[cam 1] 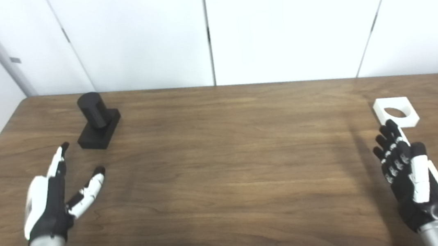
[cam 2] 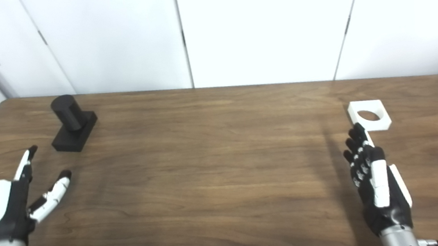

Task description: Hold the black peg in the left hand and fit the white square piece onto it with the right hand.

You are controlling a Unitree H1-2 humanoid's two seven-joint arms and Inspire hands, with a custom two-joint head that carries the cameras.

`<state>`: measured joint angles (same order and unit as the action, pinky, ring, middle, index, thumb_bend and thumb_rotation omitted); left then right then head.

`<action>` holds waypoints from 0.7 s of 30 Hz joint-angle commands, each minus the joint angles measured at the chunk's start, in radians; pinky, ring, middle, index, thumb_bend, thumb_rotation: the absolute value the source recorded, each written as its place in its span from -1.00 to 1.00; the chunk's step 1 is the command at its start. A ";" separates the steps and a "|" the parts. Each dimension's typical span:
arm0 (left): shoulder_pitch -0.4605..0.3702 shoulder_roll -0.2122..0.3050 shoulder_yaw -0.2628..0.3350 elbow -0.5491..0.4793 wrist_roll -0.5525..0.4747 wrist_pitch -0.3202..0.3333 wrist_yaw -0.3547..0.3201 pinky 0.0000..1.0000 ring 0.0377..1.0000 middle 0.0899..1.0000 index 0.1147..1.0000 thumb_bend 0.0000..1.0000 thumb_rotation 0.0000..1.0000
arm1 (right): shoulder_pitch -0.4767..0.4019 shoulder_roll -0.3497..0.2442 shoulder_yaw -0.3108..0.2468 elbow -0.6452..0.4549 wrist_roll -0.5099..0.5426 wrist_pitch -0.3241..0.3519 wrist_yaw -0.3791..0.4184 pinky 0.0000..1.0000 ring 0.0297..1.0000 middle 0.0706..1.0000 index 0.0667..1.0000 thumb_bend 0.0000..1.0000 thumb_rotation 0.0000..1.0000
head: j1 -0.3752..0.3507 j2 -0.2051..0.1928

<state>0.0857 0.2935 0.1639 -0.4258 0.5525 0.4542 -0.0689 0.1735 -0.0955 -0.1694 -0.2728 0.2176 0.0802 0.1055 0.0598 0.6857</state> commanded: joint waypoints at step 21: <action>-0.285 0.101 -0.073 0.443 0.462 0.016 -0.002 1.00 1.00 1.00 0.81 0.99 0.56 | 0.070 0.014 0.010 -0.018 -0.010 -0.001 -0.015 1.00 1.00 0.98 1.00 -0.02 1.00 | 0.018 0.007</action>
<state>-0.1585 0.3844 0.0766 0.0201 0.9819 0.4675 -0.0915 0.1733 -0.0964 -0.1656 -0.2728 0.2075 0.1078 0.0939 0.0767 0.6918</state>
